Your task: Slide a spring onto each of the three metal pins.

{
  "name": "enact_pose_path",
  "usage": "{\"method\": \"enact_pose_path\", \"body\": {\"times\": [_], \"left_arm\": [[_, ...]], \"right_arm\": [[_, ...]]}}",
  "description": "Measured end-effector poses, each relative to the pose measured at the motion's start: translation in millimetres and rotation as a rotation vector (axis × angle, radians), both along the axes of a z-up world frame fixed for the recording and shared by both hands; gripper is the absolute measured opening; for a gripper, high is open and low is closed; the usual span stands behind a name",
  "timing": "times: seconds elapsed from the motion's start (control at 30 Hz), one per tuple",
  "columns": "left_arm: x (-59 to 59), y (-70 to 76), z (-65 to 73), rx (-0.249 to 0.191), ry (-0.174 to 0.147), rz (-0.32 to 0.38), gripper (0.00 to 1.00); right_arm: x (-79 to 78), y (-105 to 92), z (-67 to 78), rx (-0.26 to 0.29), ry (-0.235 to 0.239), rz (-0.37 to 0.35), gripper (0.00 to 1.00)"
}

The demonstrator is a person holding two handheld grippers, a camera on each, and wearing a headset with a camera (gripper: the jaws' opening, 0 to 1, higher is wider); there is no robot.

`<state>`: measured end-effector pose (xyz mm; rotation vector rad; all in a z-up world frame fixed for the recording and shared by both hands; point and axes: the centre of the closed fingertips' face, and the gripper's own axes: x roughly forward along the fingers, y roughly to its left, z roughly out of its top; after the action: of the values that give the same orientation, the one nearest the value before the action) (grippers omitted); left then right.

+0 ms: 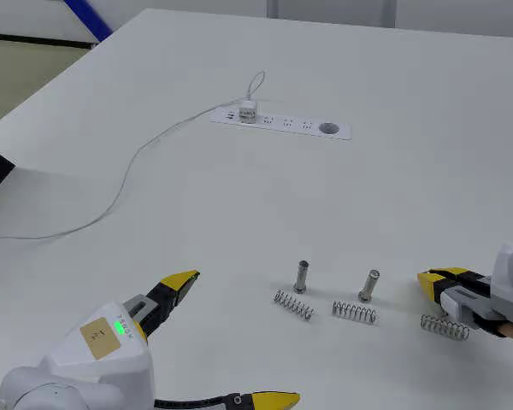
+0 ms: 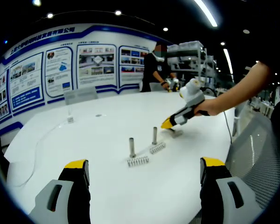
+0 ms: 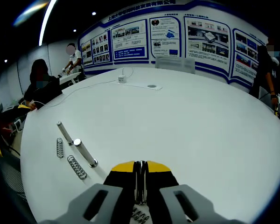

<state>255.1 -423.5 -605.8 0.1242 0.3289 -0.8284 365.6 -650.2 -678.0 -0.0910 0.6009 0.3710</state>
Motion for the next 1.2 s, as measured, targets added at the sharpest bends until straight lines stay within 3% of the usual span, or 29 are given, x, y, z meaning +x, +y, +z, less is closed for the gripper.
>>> {"method": "enact_pose_path", "body": {"times": [0.17,0.63,0.83,0.93,1.2], "left_arm": [[-2.7,-3.2,2.4,0.012,-0.022,-0.021,1.00],[-5.0,-5.0,0.4,0.024,-0.025,-0.040,1.00],[-5.3,-5.1,0.7,0.036,-0.034,-0.046,1.00],[-4.3,-5.2,3.8,0.013,-0.037,-0.039,1.00],[-6.1,-6.3,1.1,0.035,-0.036,-0.052,1.00]], "right_arm": [[-4.2,-0.5,6.9,-0.003,-0.013,0.001,0.08],[-12.7,-2.6,23.7,0.008,-0.046,-0.007,0.08],[-16.7,-4.9,25.5,0.008,-0.050,-0.010,0.08],[-18.8,-6.6,25.8,0.009,-0.054,-0.015,0.08],[-25.7,-10.8,28.0,0.027,-0.085,-0.032,0.08]]}}
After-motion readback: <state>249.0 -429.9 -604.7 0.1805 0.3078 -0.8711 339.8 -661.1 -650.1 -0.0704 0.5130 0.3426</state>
